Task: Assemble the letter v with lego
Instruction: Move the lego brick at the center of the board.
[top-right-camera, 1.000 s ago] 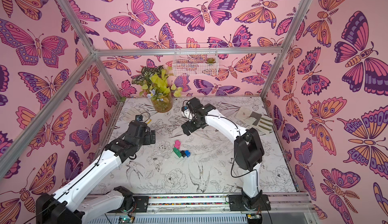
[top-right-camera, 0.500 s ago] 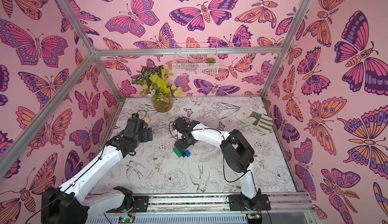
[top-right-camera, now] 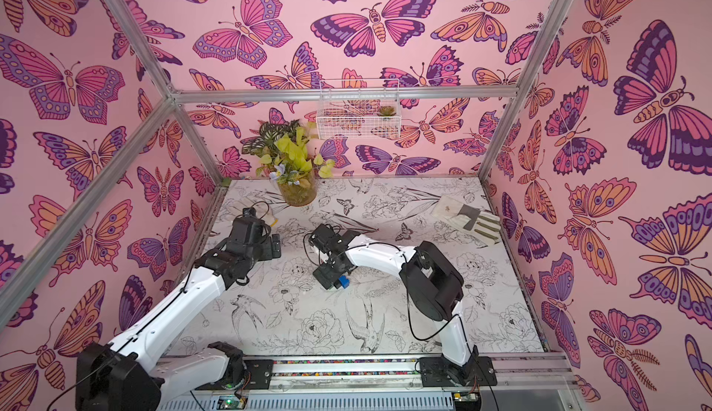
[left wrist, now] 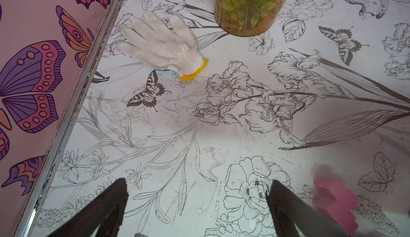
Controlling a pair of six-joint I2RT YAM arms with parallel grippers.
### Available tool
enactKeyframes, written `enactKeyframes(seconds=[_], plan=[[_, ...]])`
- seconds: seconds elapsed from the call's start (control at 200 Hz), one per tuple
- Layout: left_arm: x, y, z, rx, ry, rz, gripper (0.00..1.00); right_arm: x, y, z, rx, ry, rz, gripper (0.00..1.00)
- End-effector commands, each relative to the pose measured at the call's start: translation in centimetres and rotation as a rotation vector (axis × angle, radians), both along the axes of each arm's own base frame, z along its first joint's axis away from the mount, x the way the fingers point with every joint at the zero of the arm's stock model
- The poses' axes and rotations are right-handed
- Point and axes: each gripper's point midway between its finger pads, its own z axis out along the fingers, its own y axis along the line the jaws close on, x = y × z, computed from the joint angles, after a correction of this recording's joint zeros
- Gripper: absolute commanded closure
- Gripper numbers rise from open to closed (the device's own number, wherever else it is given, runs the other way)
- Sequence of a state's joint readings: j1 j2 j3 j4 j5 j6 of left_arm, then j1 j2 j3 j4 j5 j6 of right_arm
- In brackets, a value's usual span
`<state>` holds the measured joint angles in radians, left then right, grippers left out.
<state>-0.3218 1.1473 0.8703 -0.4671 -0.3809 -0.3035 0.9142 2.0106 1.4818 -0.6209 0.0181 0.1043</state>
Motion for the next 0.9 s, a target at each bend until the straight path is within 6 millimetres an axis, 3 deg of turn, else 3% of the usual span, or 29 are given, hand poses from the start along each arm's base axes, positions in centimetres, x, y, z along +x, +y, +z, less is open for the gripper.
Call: enactKeyframes(seconds=[0.0,0.551,0.896], plan=[[0.2,0.0,-0.1,-0.009,0.002,-0.001,0.0,-0.2,-0.4,-1.0,-0.028,0.011,-0.006,0.01],[0.3,0.8,-0.5,0.023,-0.001,0.028,0.0,0.2,-3.7,-2.1,-0.141,-0.034,-0.064,0.01],[2.1,2.7,-1.7,0.124,-0.066,0.033,0.0,1.1,-5.6,-1.9,-0.122,-0.039,-0.118,0.01]])
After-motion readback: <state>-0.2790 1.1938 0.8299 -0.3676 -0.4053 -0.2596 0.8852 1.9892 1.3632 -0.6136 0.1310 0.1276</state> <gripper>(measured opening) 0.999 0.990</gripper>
